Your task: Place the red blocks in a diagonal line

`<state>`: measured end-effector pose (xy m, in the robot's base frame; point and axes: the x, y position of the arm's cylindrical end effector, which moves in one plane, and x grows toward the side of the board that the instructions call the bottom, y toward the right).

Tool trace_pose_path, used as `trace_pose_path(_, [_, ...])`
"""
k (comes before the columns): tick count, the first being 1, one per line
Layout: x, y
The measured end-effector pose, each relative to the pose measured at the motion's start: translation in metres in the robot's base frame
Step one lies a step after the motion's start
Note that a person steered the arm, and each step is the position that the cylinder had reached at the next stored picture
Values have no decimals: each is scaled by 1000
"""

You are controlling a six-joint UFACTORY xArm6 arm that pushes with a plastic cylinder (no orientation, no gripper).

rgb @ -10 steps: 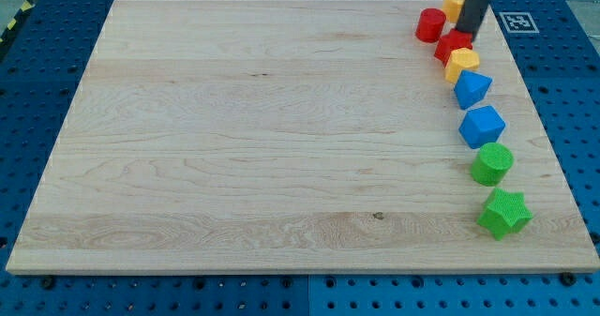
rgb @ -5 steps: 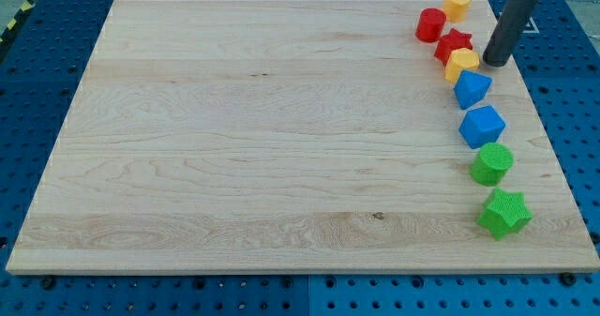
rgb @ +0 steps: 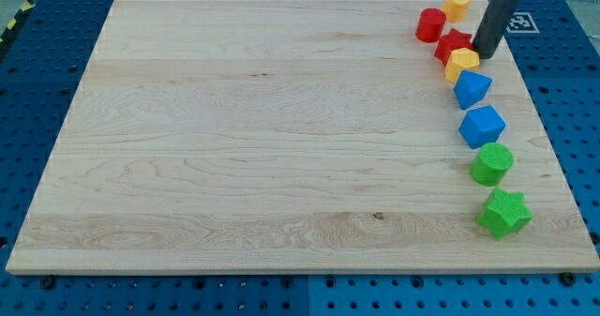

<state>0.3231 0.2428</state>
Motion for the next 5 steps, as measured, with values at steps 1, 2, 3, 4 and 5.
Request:
trace_pose_path(1, [0,-30])
trace_pose_path(2, [0,-67])
trace_pose_path(3, [0,-100])
trace_pose_path(4, [0,-107])
trace_pose_path(5, [0,-90])
